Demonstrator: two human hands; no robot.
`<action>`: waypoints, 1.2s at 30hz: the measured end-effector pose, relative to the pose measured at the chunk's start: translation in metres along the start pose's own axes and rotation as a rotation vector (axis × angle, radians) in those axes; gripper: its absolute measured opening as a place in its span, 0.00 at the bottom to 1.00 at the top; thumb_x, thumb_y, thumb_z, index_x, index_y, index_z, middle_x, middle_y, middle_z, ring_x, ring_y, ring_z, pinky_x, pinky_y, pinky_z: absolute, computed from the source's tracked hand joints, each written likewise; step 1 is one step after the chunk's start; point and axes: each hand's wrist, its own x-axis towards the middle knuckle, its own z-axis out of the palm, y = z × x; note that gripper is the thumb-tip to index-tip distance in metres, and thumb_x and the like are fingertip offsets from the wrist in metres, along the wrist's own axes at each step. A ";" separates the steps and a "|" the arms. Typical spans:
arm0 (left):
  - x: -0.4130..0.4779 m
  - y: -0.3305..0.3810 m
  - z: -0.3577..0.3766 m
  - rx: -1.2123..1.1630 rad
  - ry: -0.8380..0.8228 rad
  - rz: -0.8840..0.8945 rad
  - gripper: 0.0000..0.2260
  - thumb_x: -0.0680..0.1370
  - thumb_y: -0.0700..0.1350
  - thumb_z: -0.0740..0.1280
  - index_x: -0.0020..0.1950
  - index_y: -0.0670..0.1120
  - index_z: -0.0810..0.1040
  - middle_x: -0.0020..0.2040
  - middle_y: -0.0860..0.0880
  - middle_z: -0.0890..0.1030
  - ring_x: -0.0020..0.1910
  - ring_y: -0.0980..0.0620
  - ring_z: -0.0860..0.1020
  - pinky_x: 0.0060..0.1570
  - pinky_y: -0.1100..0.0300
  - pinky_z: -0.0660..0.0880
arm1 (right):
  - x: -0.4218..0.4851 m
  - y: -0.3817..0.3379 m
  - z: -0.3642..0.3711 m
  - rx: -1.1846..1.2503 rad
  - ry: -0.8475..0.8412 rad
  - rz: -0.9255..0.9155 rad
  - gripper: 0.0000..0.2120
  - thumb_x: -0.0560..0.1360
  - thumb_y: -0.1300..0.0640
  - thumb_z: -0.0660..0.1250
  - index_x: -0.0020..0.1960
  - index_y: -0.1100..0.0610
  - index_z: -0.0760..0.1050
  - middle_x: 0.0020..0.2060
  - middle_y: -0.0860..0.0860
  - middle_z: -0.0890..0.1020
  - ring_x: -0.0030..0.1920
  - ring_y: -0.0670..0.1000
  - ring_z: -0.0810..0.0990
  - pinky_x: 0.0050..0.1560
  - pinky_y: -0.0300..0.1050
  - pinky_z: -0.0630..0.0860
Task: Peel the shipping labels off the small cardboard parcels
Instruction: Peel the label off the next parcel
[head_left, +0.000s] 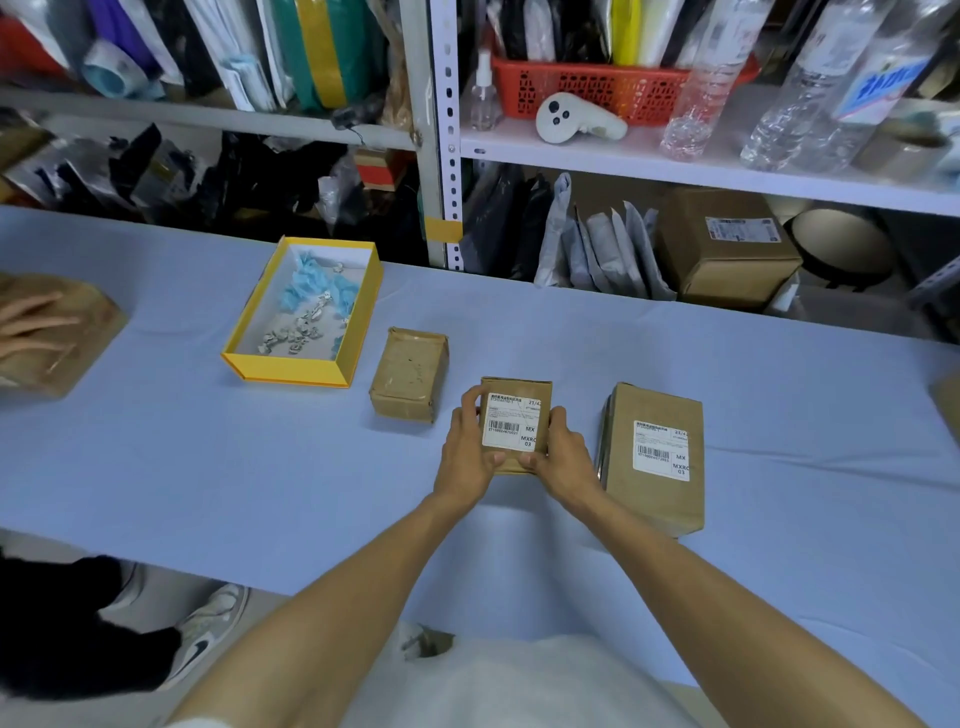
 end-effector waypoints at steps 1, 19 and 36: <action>0.000 0.002 0.001 0.002 0.009 -0.001 0.41 0.67 0.34 0.71 0.68 0.64 0.56 0.61 0.49 0.74 0.60 0.48 0.76 0.56 0.45 0.78 | 0.001 -0.001 -0.001 -0.009 -0.004 -0.002 0.21 0.71 0.65 0.70 0.59 0.60 0.62 0.59 0.57 0.79 0.55 0.58 0.80 0.52 0.52 0.79; -0.004 -0.002 0.003 -0.147 0.034 -0.004 0.38 0.65 0.27 0.67 0.67 0.57 0.65 0.61 0.47 0.77 0.60 0.51 0.76 0.57 0.50 0.78 | 0.003 -0.004 -0.002 -0.045 -0.019 0.001 0.19 0.74 0.65 0.68 0.56 0.59 0.60 0.59 0.57 0.78 0.52 0.55 0.78 0.45 0.42 0.72; -0.003 -0.007 0.001 -0.180 0.014 0.006 0.37 0.67 0.27 0.65 0.70 0.56 0.66 0.64 0.50 0.76 0.63 0.52 0.75 0.58 0.47 0.78 | 0.006 -0.004 -0.002 -0.053 -0.010 -0.006 0.19 0.73 0.64 0.69 0.54 0.56 0.59 0.58 0.57 0.79 0.54 0.58 0.79 0.48 0.47 0.75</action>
